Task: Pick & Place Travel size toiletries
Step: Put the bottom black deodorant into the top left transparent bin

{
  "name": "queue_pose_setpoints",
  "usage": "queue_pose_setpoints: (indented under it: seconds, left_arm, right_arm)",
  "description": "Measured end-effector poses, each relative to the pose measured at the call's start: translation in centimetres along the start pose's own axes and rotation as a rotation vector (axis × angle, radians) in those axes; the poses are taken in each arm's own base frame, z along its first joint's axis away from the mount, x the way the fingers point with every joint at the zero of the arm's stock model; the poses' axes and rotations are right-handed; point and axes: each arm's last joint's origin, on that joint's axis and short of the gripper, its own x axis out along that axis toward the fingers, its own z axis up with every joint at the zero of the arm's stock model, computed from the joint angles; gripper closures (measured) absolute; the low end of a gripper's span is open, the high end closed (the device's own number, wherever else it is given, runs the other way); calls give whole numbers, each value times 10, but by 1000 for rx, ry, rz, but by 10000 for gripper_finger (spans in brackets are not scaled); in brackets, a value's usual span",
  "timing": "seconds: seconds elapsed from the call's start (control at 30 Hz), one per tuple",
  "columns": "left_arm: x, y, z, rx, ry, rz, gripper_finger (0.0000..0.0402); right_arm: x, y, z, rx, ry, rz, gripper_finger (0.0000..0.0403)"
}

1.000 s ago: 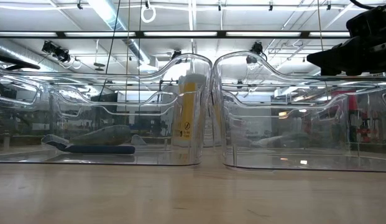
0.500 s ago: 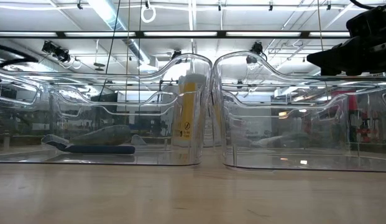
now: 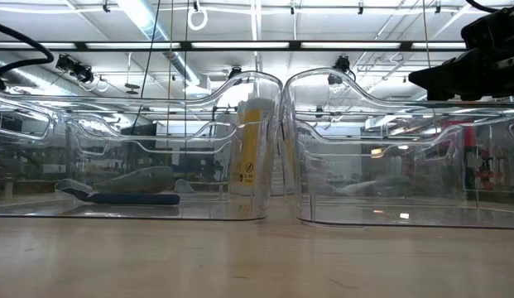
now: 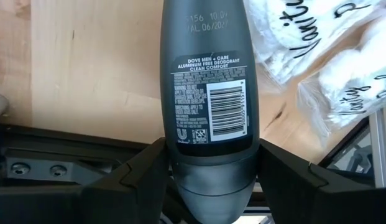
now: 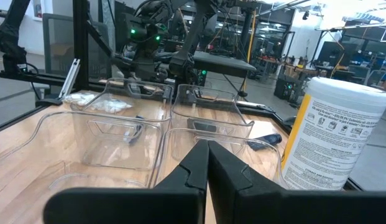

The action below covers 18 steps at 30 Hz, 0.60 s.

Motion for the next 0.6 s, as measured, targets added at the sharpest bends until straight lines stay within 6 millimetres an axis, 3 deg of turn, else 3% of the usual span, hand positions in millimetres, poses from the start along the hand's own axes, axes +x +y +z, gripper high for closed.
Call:
queue_pose_setpoints:
  seconds: [0.27,0.6]
  left_arm:
    - [-11,3,-4,50,-80,-33,181]
    - [-25,22,-19,87,-46,0,181]
  right_arm:
    - [0,0,0,0,-1,0,390]
    - [0,0,0,0,0,0,390]
